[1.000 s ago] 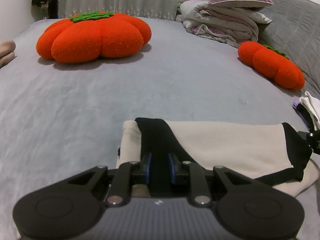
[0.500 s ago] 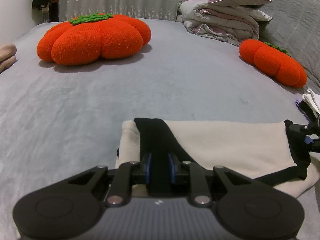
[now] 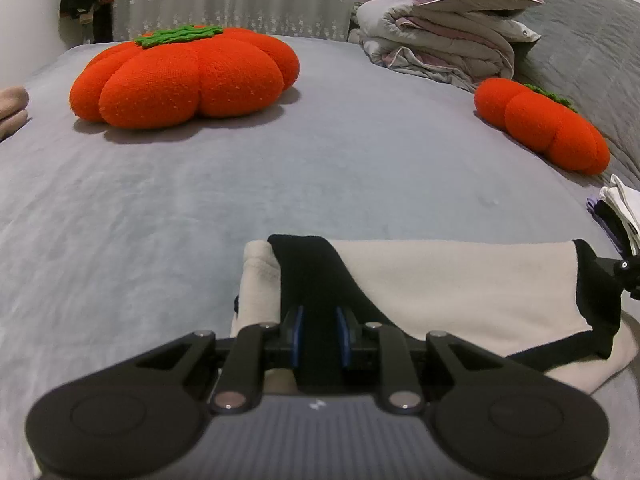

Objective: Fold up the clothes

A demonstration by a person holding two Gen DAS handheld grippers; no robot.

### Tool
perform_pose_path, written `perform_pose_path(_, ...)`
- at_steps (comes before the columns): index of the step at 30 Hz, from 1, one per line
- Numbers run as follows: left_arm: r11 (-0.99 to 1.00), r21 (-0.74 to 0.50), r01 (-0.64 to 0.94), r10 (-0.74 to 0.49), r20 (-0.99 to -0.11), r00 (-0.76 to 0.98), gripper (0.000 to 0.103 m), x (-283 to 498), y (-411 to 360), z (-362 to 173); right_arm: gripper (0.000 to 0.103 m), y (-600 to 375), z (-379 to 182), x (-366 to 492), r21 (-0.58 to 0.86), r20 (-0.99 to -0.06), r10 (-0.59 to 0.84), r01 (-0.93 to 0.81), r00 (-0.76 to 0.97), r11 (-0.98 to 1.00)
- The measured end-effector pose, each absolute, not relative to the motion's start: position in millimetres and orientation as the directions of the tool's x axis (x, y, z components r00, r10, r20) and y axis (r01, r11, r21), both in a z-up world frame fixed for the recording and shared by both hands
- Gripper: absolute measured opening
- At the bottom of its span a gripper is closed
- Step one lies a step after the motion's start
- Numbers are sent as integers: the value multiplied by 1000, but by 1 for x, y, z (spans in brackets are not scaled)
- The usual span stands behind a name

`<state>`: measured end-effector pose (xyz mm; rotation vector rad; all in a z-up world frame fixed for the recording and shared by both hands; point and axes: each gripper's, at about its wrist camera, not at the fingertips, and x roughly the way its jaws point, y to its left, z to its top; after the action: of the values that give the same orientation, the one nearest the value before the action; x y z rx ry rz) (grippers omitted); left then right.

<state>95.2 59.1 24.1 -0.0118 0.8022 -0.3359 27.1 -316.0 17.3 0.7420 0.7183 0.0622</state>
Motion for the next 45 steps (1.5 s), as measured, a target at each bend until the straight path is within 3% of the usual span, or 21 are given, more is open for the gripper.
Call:
perform_pose_path(8, 941, -204, 268, -331, -707, 625, 18, 99, 68, 25, 2, -342, 2, 25, 673, -597, 290, 269, 748, 689)
perform_pose_path(9, 942, -203, 269, -331, -707, 625, 18, 99, 67, 25, 12, -341, 5, 26, 690, -580, 309, 253, 754, 678)
perform_pose_path(13, 944, -180, 276, -319, -707, 631, 18, 98, 63, 24, 23, -328, 28, 30, 684, -517, 314, 164, 796, 711)
perform_pose_path(14, 945, -176, 276, -316, -707, 632, 18, 97, 62, 24, 36, -325, 32, 31, 673, -508, 306, 149, 805, 724)
perform_pose_path(17, 947, -166, 276, -309, -707, 636, 18, 96, 61, 24, 37, -313, 24, 39, 642, -537, 293, 157, 791, 751)
perform_pose_path(19, 948, -161, 275, -305, -707, 638, 18, 95, 61, 24, 36, -305, 19, 44, 613, -562, 282, 163, 777, 773)
perform_pose_path(21, 948, -159, 275, -304, -707, 639, 18, 95, 61, 24, 22, -298, 22, 46, 575, -571, 254, 159, 781, 803)
perform_pose_path(27, 948, -159, 276, -305, -708, 638, 18, 95, 61, 25, 24, -294, 38, 46, 480, -554, 154, 162, 818, 862)
perform_pose_path(32, 949, -153, 275, -300, -707, 640, 18, 95, 60, 25, 24, -287, 26, 56, 481, -576, 189, 143, 795, 865)
perform_pose_path(34, 949, -151, 275, -298, -707, 641, 18, 94, 59, 25, 17, -285, 20, 58, 465, -590, 177, 152, 788, 872)
perform_pose_path(35, 949, -152, 275, -299, -706, 641, 18, 94, 59, 24, 5, -289, 19, 55, 488, -584, 184, 161, 791, 858)
perform_pose_path(45, 945, -183, 272, -318, -710, 628, 16, 98, 67, 24, 4, -317, 16, 32, 639, -555, 234, 229, 799, 734)
